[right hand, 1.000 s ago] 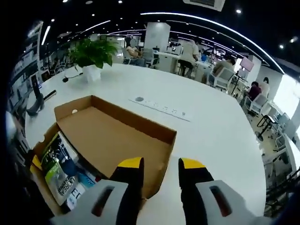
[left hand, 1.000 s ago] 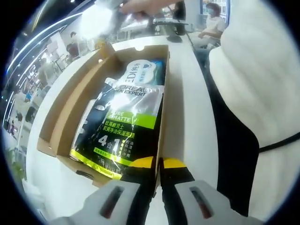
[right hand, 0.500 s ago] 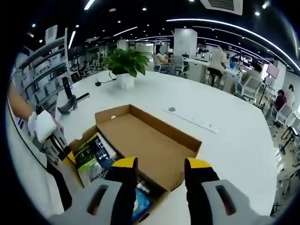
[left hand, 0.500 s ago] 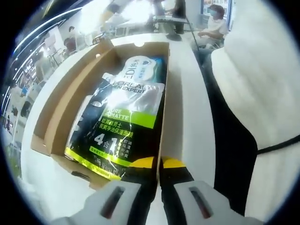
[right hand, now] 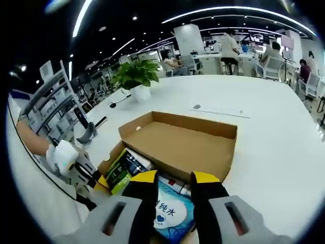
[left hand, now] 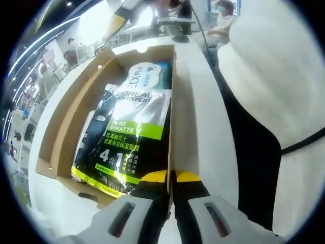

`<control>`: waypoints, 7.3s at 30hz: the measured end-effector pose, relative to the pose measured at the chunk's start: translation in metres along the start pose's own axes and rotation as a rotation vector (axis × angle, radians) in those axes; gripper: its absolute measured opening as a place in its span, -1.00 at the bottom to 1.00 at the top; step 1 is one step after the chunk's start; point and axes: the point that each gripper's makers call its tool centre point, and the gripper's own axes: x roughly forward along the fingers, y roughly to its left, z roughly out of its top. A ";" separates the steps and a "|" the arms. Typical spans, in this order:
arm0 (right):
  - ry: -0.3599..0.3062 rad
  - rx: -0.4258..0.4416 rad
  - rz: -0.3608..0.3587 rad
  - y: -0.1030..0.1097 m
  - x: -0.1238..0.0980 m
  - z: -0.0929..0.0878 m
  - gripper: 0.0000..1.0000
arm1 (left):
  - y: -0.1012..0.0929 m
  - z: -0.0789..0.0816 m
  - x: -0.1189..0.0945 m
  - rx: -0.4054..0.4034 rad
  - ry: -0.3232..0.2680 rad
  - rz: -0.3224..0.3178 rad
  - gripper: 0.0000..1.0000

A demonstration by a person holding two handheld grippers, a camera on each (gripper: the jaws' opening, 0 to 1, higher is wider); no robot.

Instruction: Operate the shoe box by opening the lid, removing the specified soft item, and placing it in the target area until the item is outside and the box remains undamaged.

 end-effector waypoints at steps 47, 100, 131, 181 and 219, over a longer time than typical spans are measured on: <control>0.170 0.175 0.146 0.029 0.073 -0.049 -0.75 | 0.002 0.000 0.000 -0.007 -0.002 0.013 -0.95; 0.333 0.406 0.367 0.082 0.086 -0.078 -0.89 | 0.000 0.000 0.000 -0.001 -0.004 0.019 -0.95; 0.194 0.655 0.495 0.112 0.093 -0.044 -0.86 | 0.002 0.000 0.000 -0.010 -0.007 0.026 -0.94; 0.052 0.650 0.443 0.104 0.063 -0.044 -1.00 | 0.001 0.001 -0.001 0.044 -0.029 0.043 -0.94; -0.217 0.758 0.551 0.067 -0.042 -0.038 -1.00 | 0.002 0.001 -0.002 0.044 -0.031 0.029 -0.94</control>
